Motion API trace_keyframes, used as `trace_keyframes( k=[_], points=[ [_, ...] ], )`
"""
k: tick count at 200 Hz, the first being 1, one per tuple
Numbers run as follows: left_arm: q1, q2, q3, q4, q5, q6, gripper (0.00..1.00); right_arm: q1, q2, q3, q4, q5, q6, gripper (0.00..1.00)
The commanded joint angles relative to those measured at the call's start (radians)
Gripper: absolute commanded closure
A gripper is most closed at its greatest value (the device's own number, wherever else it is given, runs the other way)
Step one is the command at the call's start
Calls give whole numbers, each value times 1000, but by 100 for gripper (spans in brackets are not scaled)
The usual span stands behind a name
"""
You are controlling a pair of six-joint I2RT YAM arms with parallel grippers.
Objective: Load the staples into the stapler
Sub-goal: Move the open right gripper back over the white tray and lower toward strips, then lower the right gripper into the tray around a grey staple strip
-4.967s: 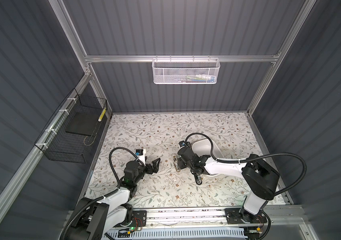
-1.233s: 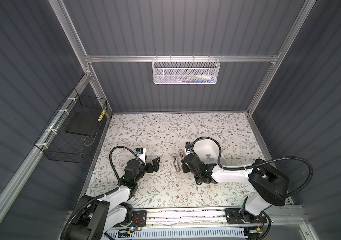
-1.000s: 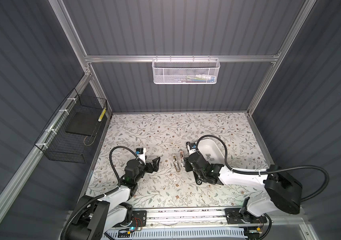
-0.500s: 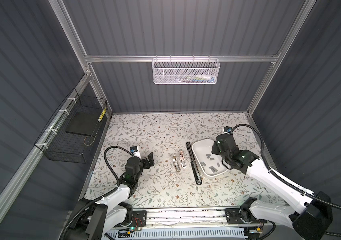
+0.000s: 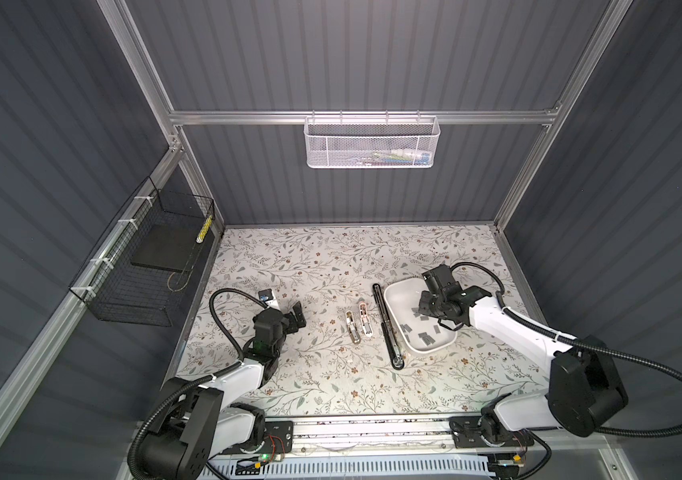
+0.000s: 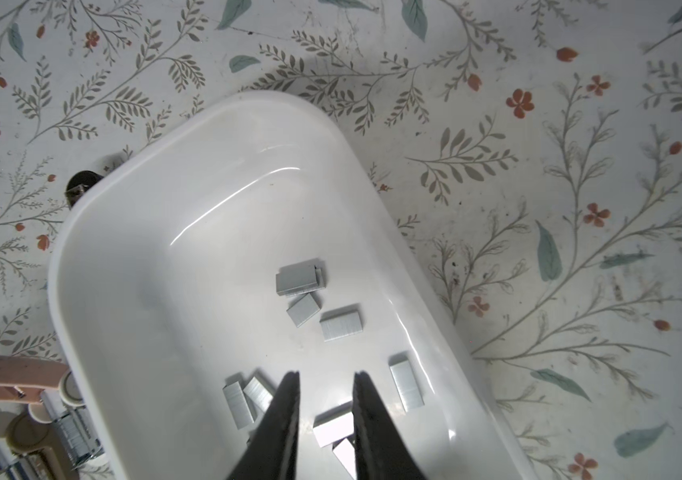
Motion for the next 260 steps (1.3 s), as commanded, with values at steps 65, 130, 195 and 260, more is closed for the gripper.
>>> trace_keyframes(
  k=[65,130,195,260],
  points=[
    [-5,0,8,26,23,11,1,-41,93,-13,23,-80,126,70],
    [-5,11,20,10,4,7,1,-82,177,3,53,-172,189,68],
    [-5,20,37,-16,-6,6,1,-94,210,51,-16,-106,223,62],
    [-5,29,43,-21,-6,5,1,-94,228,57,-14,-123,225,57]
  ],
)
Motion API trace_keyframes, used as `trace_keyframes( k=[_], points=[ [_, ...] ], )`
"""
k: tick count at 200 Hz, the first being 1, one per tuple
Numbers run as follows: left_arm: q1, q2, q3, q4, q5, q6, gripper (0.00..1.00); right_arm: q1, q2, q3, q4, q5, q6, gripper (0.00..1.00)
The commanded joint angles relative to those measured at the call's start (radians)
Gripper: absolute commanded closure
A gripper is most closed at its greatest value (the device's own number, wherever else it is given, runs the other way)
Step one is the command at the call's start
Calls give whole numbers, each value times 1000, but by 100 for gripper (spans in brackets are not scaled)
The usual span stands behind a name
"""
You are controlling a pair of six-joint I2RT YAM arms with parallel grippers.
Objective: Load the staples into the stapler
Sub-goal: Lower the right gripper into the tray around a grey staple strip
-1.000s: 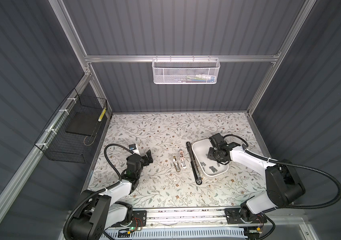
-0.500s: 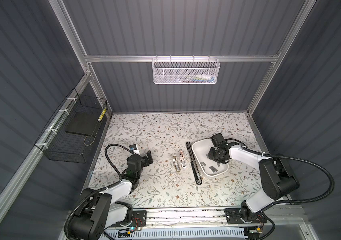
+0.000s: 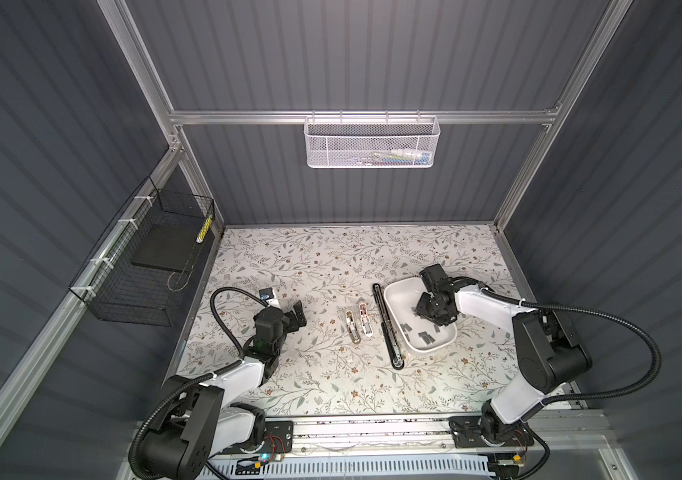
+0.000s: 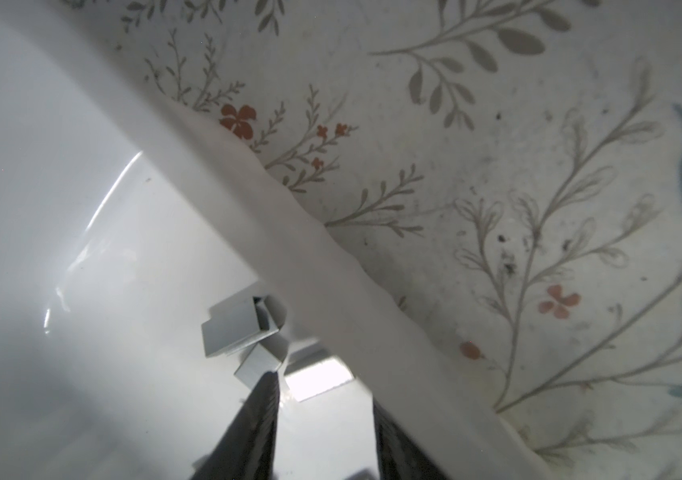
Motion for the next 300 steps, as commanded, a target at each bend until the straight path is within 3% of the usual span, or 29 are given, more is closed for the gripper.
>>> trace_keyframes(
  k=[1,91,198,240,282,300],
  points=[
    [-5,14,29,-11,-12,6,1,-4,4,18,-24,6,11,57],
    [-5,36,49,-28,5,9,1,-4,-5,-22,6,-59,48,57],
    [-5,49,60,-38,8,12,1,8,56,55,-156,32,30,60],
    [-5,55,63,-41,8,11,1,10,42,47,-177,52,33,67],
    [-5,55,65,-40,9,10,1,12,22,41,-174,56,32,84],
    [-5,53,63,-41,10,10,1,12,-7,39,-156,54,26,85]
  ],
)
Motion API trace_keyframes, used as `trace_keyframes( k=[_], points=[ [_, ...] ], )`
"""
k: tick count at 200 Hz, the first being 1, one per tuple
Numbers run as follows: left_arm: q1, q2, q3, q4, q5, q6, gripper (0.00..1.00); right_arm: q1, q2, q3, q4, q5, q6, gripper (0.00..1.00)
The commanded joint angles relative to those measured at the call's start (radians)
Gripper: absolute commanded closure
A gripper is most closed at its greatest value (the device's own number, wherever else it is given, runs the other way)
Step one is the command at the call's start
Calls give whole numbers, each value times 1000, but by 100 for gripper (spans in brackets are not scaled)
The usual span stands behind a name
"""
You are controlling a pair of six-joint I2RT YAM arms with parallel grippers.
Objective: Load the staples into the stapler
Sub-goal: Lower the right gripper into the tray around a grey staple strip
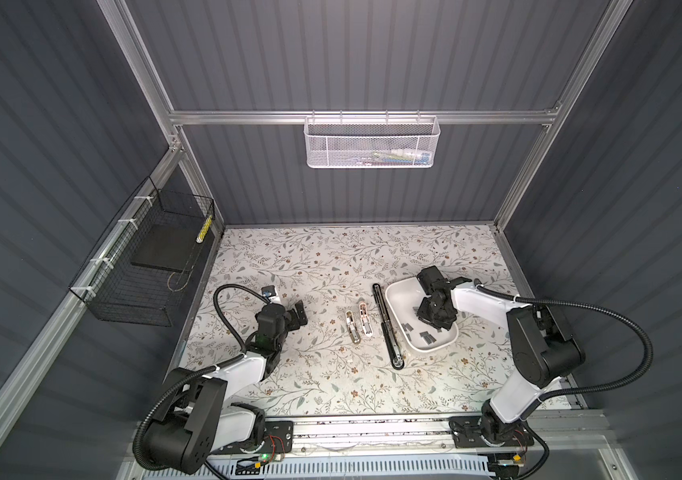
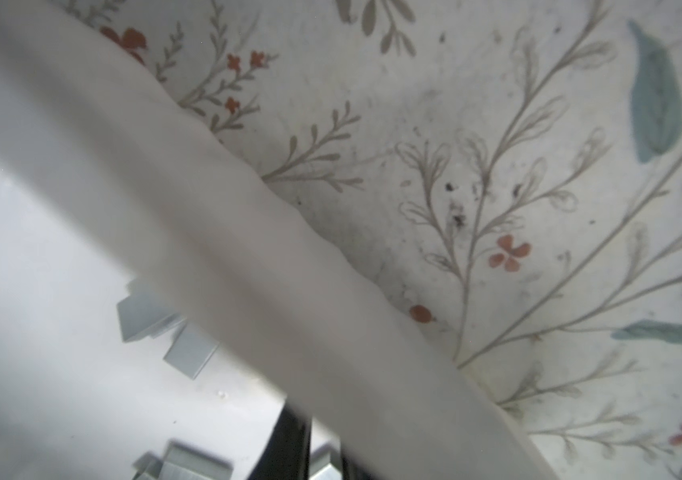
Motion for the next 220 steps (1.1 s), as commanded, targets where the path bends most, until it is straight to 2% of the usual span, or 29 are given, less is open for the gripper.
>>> trace_keyframes(
  k=[1,21,39,76,125,220],
  points=[
    [-5,7,20,-6,6,11,1,2,-50,0,-17,25,-4,85],
    [-5,5,18,-4,4,10,1,3,-77,-5,11,25,-7,79],
    [-5,6,18,-4,4,11,1,2,-83,1,22,34,-5,68],
    [-5,4,17,-3,4,11,1,-8,-62,15,37,44,7,63],
    [-5,6,18,-3,2,11,1,-18,-23,13,93,13,29,59],
    [-5,14,26,-9,5,12,1,-23,43,18,100,35,41,62]
  ],
)
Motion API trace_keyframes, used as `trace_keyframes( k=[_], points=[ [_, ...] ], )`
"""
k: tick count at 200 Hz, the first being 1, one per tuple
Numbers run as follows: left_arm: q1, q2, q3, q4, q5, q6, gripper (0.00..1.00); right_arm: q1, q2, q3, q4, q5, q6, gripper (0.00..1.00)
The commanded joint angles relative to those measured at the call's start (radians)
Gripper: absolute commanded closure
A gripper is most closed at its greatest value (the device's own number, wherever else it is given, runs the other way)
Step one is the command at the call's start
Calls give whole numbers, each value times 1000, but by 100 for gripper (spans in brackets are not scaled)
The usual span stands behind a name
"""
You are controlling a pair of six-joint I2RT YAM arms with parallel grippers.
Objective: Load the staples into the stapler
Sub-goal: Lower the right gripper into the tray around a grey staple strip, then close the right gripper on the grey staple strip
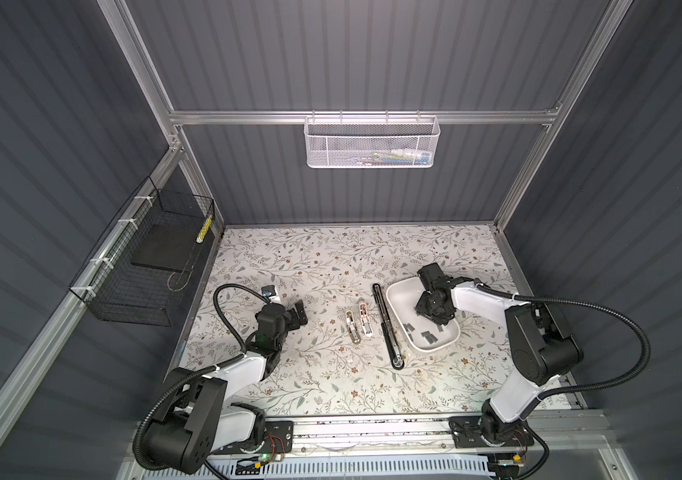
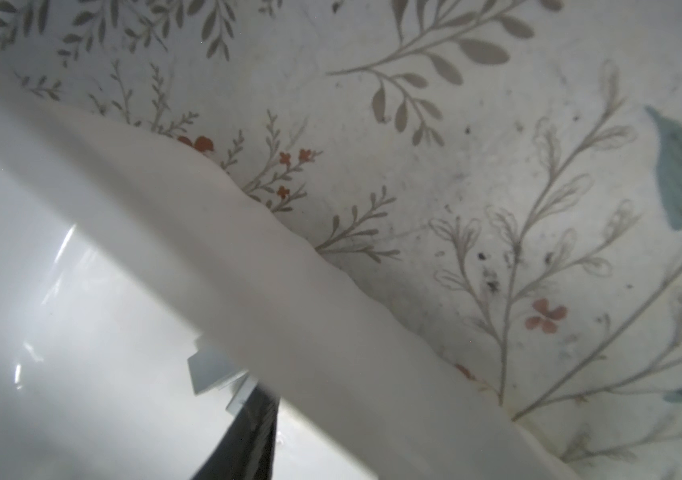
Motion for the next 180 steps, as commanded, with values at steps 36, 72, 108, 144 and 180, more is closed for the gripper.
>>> trace_keyframes(
  k=[36,72,108,144,180],
  points=[
    [-5,15,25,-7,4,11,1,-6,32,14,-24,32,-1,73],
    [-5,20,30,-13,5,11,1,-1,42,22,-40,34,-22,77],
    [-5,21,30,-13,4,12,1,3,23,11,-52,71,-23,71],
    [-5,22,30,-13,5,12,1,2,33,20,-52,90,-34,70],
    [-5,21,30,-12,5,11,1,2,54,22,-40,78,-30,71]
  ],
)
